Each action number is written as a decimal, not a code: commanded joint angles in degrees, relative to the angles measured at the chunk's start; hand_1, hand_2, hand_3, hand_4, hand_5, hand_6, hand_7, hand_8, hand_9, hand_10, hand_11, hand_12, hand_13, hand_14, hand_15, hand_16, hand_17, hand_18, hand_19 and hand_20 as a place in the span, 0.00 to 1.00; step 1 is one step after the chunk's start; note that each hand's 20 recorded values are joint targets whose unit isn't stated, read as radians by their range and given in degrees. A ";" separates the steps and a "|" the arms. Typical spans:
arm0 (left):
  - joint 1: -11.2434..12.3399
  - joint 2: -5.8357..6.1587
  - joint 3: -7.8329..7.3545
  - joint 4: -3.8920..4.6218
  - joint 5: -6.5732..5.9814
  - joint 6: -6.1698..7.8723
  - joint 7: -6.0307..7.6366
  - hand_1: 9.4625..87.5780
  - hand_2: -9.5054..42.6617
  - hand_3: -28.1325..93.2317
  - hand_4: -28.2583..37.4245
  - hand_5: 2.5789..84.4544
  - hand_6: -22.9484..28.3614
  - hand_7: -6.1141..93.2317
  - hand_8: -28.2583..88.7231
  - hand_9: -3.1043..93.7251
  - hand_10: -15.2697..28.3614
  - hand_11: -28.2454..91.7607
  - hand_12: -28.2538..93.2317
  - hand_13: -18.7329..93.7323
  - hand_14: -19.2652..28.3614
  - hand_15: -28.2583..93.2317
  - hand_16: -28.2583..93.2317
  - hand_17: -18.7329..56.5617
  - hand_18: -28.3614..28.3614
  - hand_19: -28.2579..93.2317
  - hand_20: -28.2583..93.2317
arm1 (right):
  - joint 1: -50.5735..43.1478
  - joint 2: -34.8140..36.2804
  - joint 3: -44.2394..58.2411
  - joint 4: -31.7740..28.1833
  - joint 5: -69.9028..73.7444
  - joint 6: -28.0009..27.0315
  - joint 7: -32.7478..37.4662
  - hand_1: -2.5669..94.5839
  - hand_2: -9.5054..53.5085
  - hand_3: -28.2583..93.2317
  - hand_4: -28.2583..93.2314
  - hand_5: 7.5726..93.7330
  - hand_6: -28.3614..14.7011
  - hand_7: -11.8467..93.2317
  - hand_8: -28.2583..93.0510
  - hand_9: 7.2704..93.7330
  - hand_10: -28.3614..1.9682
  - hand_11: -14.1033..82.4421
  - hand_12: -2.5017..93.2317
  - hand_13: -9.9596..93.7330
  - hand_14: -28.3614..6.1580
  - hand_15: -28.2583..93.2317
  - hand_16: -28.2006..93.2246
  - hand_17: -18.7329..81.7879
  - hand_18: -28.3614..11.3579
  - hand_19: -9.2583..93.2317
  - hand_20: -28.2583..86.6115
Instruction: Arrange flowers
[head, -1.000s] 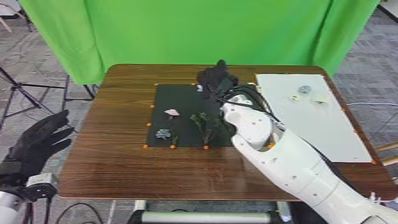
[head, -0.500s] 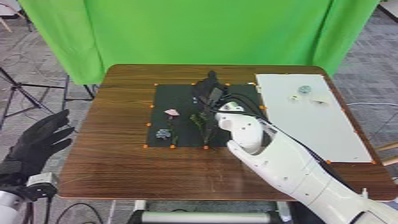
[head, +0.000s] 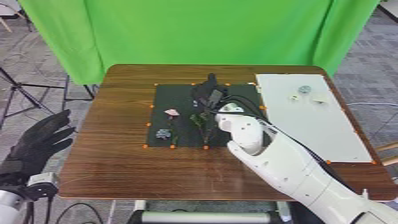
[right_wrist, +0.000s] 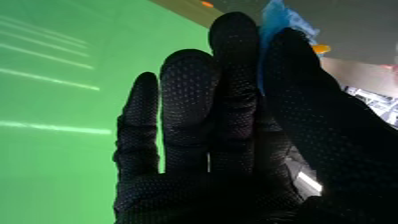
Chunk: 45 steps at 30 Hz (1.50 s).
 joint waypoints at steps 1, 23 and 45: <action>0.07 0.31 -0.10 0.15 -0.09 -0.28 -0.54 0.17 0.11 0.81 0.00 0.24 0.47 0.29 0.15 0.21 0.55 0.37 0.38 0.30 0.65 0.42 0.26 0.13 0.84 0.56 0.29 | -0.40 0.27 0.41 -0.97 -0.61 -2.24 -0.94 0.43 0.00 0.95 0.01 0.64 0.75 0.65 0.24 0.85 0.77 0.35 0.57 0.75 0.69 0.76 0.51 0.33 0.29 0.72 0.64; 0.03 0.54 -0.30 0.20 -0.09 -0.53 -0.88 0.17 0.11 0.81 0.00 0.24 0.47 0.29 0.15 0.21 0.55 0.36 0.39 0.30 0.65 0.42 0.26 0.13 0.84 0.56 0.29 | -0.67 0.30 0.95 -1.55 -0.17 -0.63 -1.04 0.38 0.00 0.92 0.00 0.61 0.73 0.63 0.24 0.75 0.71 0.50 0.43 0.71 0.68 0.78 0.47 0.32 0.28 0.71 0.64; 1.09 -1.04 -0.66 -0.46 0.11 0.14 -0.32 0.17 0.11 0.81 0.00 0.24 0.47 0.28 0.15 0.21 0.55 0.36 0.39 0.30 0.65 0.42 0.26 0.13 0.84 0.56 0.29 | -1.43 8.65 11.59 -3.55 3.89 0.00 10.34 0.25 0.00 0.97 0.02 0.27 0.58 0.48 0.09 0.34 0.48 0.44 0.29 0.48 0.54 0.71 0.38 0.24 0.24 0.68 0.63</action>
